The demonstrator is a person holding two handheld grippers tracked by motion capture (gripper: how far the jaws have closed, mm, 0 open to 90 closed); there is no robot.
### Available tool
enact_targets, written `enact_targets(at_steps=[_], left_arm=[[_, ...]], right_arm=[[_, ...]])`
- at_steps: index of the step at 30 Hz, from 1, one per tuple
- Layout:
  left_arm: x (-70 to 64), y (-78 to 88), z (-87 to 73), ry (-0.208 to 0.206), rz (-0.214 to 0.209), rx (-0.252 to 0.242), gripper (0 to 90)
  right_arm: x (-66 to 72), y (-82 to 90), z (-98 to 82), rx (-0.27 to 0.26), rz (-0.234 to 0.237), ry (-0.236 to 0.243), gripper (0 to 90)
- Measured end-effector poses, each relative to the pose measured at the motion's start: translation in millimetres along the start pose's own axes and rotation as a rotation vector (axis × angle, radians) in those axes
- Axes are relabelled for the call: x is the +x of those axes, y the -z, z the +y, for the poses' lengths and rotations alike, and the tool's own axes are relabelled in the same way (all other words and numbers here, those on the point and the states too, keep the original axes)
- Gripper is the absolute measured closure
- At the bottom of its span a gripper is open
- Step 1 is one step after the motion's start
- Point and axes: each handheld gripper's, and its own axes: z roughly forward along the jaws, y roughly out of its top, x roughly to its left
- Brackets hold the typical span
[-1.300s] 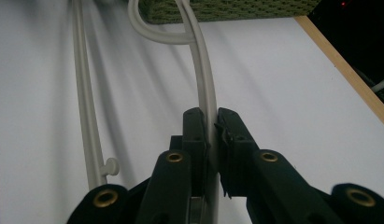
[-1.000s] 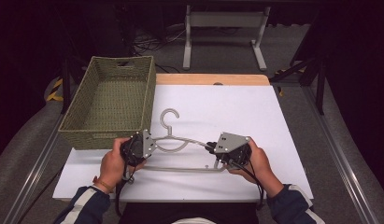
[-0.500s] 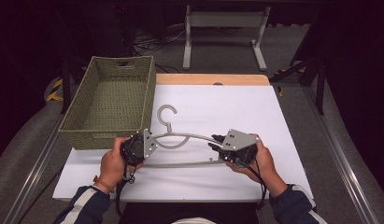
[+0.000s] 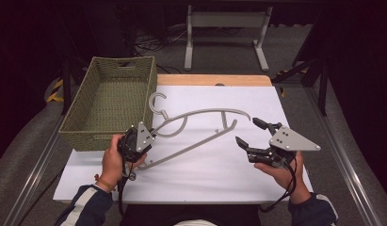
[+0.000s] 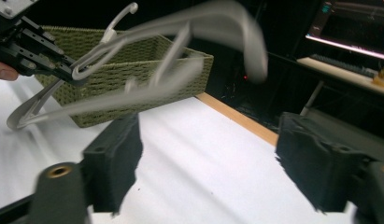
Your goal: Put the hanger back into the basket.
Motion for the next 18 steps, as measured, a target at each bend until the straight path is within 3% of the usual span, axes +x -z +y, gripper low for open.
enact_targets(at_steps=[3, 5, 7, 10, 18], left_arm=[[4.6, 1.3, 2.7, 0.034, -0.007, -0.028, 81.4], [11.2, 3.6, 5.8, 0.087, -0.013, -0.066, 81.4], [16.4, 4.7, 7.9, 0.125, -0.021, -0.086, 81.5], [26.0, 7.4, 12.6, 0.158, -0.029, -0.111, 81.5], [50.8, 23.4, 30.8, 0.261, -0.036, -0.162, 81.5]], right_arm=[[-0.9, -0.7, -14.0, 0.064, -0.013, 0.006, 19.1], [-1.3, -1.8, -20.0, 0.083, -0.013, 0.003, 19.2], [-1.8, -4.7, -31.1, 0.135, 0.013, -0.008, 19.1], [-2.1, -7.6, -43.0, 0.187, 0.015, -0.002, 18.9], [-1.6, -7.2, -60.6, 0.225, -0.003, -0.025, 16.2]])
